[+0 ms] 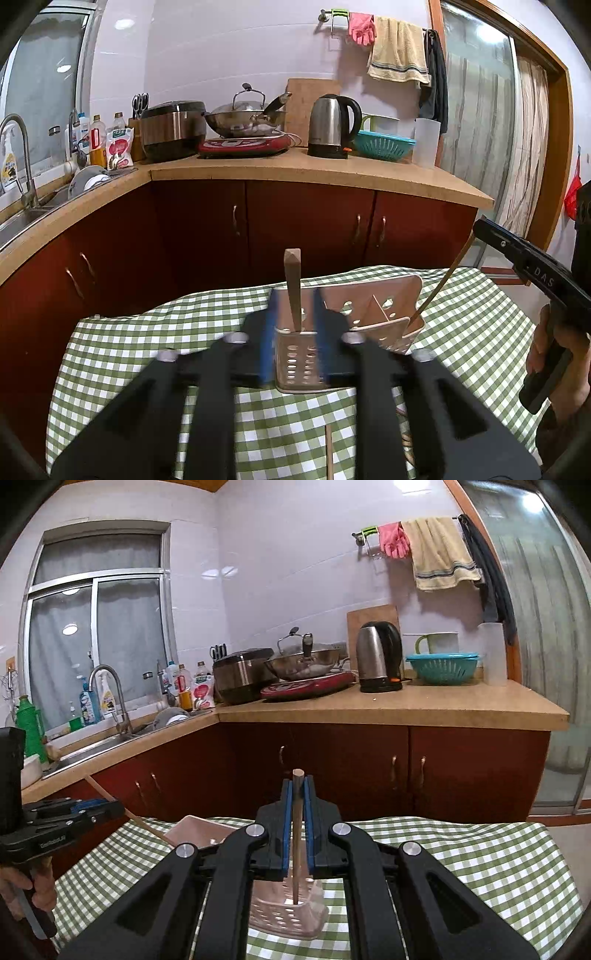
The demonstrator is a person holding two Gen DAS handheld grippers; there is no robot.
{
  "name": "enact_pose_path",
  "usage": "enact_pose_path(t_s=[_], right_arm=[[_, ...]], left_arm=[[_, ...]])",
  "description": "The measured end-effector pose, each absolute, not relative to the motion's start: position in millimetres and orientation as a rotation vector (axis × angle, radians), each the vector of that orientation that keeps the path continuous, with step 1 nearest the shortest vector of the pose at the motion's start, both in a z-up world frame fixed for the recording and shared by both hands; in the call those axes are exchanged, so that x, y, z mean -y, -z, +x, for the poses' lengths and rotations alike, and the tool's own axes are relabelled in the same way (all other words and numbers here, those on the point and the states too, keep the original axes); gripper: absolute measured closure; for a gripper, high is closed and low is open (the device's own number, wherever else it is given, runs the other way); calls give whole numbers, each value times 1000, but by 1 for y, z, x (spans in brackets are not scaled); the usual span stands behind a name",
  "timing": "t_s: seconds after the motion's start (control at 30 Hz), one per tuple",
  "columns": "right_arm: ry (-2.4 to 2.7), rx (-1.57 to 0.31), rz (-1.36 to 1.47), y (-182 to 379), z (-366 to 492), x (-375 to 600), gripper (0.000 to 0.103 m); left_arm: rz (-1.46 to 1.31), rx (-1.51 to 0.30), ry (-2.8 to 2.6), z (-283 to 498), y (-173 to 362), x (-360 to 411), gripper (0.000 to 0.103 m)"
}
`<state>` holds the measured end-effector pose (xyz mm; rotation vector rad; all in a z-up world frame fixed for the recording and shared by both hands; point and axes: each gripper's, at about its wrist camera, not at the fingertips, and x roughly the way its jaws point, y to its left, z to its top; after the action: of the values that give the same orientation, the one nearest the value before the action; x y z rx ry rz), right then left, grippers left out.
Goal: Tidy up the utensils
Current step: 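Drop the chopsticks into the caddy by opening both tools, then move both open tools back over the remaining chopsticks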
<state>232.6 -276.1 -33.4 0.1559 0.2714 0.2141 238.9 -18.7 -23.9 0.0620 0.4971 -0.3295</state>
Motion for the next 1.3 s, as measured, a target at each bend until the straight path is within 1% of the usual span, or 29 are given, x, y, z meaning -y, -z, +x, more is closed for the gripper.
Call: enact_pose_path(t_s=[0.03, 0.07, 0.1, 0.13, 0.2, 0.23, 0.27, 0.33, 0.43, 0.5, 0.67, 0.87, 1.07, 1.3], right_arm=[[-213, -274, 155, 33, 233, 276, 85], [-205, -273, 154, 33, 232, 277, 80], [-197, -269, 153, 33, 232, 278, 70], [-192, -264, 151, 33, 231, 279, 67], [-184, -261, 152, 32, 230, 282, 64], [-179, -257, 152, 31, 229, 283, 62], [-173, -249, 153, 30, 226, 284, 56], [-163, -238, 149, 26, 223, 287, 54], [-156, -219, 142, 20, 215, 289, 50], [-155, -208, 138, 16, 208, 290, 50], [-152, -189, 121, 12, 186, 293, 50], [-163, -216, 83, 29, 149, 293, 50], [-170, -291, 49, 71, 115, 295, 50], [-167, -422, 69, 136, 86, 303, 61]], left_arm=[[57, -492, 330, 238, 24, 19, 62], [53, -489, 332, 238, 24, 19, 61], [51, -488, 337, 238, 24, 19, 59], [49, -486, 341, 237, 23, 19, 53], [45, -475, 338, 235, 22, 20, 44], [45, -469, 339, 234, 20, 20, 43], [47, -465, 339, 234, 19, 21, 42], [50, -447, 329, 231, 16, 21, 31], [52, -426, 318, 228, 11, 21, 27], [45, -420, 312, 226, 8, 20, 24], [34, -398, 294, 209, 2, 13, 24], [37, -395, 266, 175, 12, 5, 24], [6, -453, 233, 142, 45, -8, 24], [-39, -537, 186, 112, 95, -21, 25]])
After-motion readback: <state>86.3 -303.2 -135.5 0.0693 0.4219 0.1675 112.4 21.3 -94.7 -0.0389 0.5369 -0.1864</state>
